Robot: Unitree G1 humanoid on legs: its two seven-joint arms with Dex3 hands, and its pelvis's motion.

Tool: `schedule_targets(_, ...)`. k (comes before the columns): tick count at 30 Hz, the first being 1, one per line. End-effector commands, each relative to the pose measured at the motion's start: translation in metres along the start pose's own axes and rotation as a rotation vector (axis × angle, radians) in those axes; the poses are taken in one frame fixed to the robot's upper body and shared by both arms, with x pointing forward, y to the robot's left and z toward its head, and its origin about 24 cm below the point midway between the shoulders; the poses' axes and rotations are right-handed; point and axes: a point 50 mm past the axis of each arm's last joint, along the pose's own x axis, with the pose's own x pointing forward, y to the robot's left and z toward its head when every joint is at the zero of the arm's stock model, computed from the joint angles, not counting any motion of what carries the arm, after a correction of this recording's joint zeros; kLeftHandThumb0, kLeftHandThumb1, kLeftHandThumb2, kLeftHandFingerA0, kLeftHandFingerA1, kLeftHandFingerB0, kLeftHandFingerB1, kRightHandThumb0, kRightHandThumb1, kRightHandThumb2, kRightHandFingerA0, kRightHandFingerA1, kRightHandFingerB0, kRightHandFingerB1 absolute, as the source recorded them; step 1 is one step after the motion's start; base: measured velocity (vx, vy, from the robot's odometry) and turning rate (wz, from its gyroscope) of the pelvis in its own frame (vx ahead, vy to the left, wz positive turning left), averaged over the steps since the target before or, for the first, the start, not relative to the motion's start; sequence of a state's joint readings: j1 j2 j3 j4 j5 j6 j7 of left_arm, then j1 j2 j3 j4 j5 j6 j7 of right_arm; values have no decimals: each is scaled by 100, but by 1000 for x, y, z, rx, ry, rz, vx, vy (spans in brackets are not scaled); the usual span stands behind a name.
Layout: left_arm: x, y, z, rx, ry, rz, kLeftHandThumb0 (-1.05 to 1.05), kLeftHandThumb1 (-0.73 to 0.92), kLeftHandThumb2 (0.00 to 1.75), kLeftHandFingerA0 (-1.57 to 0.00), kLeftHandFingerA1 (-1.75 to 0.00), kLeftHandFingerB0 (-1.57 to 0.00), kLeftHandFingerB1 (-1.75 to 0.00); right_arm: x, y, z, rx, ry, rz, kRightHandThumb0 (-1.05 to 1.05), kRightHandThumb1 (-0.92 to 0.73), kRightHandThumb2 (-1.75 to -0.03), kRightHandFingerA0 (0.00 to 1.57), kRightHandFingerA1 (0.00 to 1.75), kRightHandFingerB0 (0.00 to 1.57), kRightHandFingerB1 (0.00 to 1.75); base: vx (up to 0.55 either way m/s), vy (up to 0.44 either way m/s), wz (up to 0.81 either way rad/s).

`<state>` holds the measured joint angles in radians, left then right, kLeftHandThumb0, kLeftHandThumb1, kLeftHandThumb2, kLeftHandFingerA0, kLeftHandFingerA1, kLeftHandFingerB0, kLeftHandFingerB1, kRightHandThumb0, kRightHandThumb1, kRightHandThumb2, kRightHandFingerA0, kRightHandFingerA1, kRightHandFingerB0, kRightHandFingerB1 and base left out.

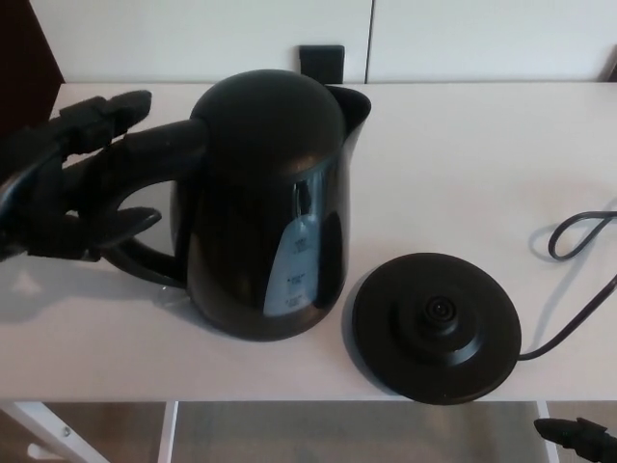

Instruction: The robot walk towards a table in front and uses its left hand to pick up the pot from the base and places it on the table

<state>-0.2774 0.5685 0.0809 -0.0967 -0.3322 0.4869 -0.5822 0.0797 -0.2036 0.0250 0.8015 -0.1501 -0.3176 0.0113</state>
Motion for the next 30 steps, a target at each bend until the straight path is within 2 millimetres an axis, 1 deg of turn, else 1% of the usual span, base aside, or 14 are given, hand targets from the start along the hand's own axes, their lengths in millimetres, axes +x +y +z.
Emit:
schedule_targets(1,-10,6,4,102,57,-164,-85,47,55,0,0,0,0,0,-9,-2,-14,19,-3,-34,-58,-57,79,45,46,35,0,0,0)
schedule_targets(5,-17,12,3,46,38,-168,-85,45,56,0,0,0,0,-1,-9,-2,-14,23,1,-34,-57,-57,79,45,46,35,0,0,0)
schedule_targets(9,-32,20,10,42,-29,-124,-89,47,56,0,0,0,0,-1,-10,-2,-20,20,-5,-34,-56,-57,80,47,48,36,0,0,0)
schedule_targets(14,-60,28,28,107,-125,-81,-94,47,63,0,0,0,0,-2,-7,-5,-22,34,3,-34,-56,-57,82,47,48,36,0,0,0)
schedule_targets(16,-78,36,37,98,-173,-50,-92,49,60,0,0,0,0,-3,-5,-7,-17,34,6,-34,-57,-57,81,46,47,36,0,0,0)
schedule_targets(18,-90,38,34,57,-193,-43,-89,48,58,0,0,0,0,-9,-6,-13,-22,47,9,-34,-57,-57,81,47,47,36,0,0,0)
schedule_targets(19,-107,43,28,37,-197,-7,-92,48,55,0,0,0,0,-10,-8,-14,-21,50,4,-33,-57,-57,81,46,47,35,0,0,0)
schedule_targets(20,-125,45,15,5,-194,38,-92,45,62,0,0,0,0,-10,-10,-15,-23,52,-1,-34,-56,-57,82,47,47,36,0,0,0)
schedule_targets(22,-145,42,-8,-49,-181,87,-87,48,57,0,0,0,0,-11,-11,-16,-25,55,-5,-34,-56,-57,82,47,47,36,0,0,0)
schedule_targets(23,-150,40,-17,-73,-178,90,-87,48,57,0,0,0,0,-11,-11,-17,-24,58,-6,-34,-56,-57,82,47,47,36,0,0,0)
schedule_targets(24,-158,33,-35,-111,-149,112,-80,50,56,0,0,0,0,-12,-11,-20,-26,67,-3,-35,-56,-57,82,47,48,36,0,0,0)
schedule_targets(26,-180,10,-79,-200,-60,162,-84,47,57,0,0,0,0,-14,-8,-26,-42,94,11,-37,-57,-58,82,45,48,35,0,0,0)
schedule_targets(29,-196,-10,-99,-177,1,179,-88,49,58,0,0,0,0,-17,-3,-30,-44,112,24,-36,-56,-58,82,45,48,35,0,0,0)
schedule_targets(30,-206,-30,-113,-168,38,162,-89,49,58,0,0,0,0,-18,-1,-32,-32,114,28,-34,-57,-58,80,44,47,35,0,0,0)
